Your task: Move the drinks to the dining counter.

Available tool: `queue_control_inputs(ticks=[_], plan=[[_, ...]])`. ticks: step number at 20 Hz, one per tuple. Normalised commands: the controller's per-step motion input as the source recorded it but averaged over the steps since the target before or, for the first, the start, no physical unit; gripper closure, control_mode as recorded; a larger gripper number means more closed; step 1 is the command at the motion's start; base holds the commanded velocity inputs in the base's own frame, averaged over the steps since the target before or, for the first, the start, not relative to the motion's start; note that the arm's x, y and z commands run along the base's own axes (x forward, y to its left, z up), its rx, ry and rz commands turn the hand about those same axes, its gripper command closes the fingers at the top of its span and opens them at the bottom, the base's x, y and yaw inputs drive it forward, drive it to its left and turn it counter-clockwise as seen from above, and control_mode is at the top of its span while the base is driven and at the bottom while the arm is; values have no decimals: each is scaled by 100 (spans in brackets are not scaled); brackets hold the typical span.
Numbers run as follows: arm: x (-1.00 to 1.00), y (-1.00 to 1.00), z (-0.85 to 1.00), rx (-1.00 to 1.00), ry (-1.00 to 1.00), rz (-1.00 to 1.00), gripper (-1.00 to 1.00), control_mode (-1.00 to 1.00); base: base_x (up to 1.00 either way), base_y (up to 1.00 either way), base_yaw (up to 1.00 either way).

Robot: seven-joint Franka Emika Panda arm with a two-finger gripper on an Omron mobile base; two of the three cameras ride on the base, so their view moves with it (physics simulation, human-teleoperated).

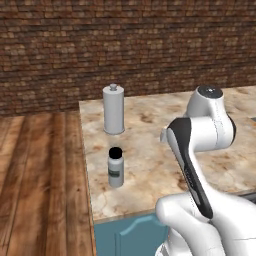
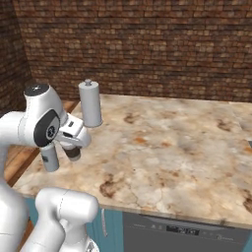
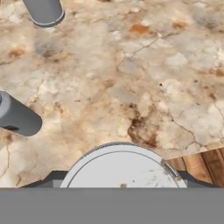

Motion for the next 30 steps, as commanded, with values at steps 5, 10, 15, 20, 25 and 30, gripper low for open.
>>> queue_control_inputs(ticks=[5,10,15,20,25,30], plan=[[40,0,-39,0,3,0,100,-100,0,0,0],[41,0,-43,0,10,0,100,-100,0,0,0],[35,0,-41,0,10,0,100,-100,0,0,0],[22,0,-34,0,9,0,100,-100,0,0,0],[21,0,-30,0,8,0,100,-100,0,0,0],[17,0,-31,0,5,0,100,-100,0,0,0]])
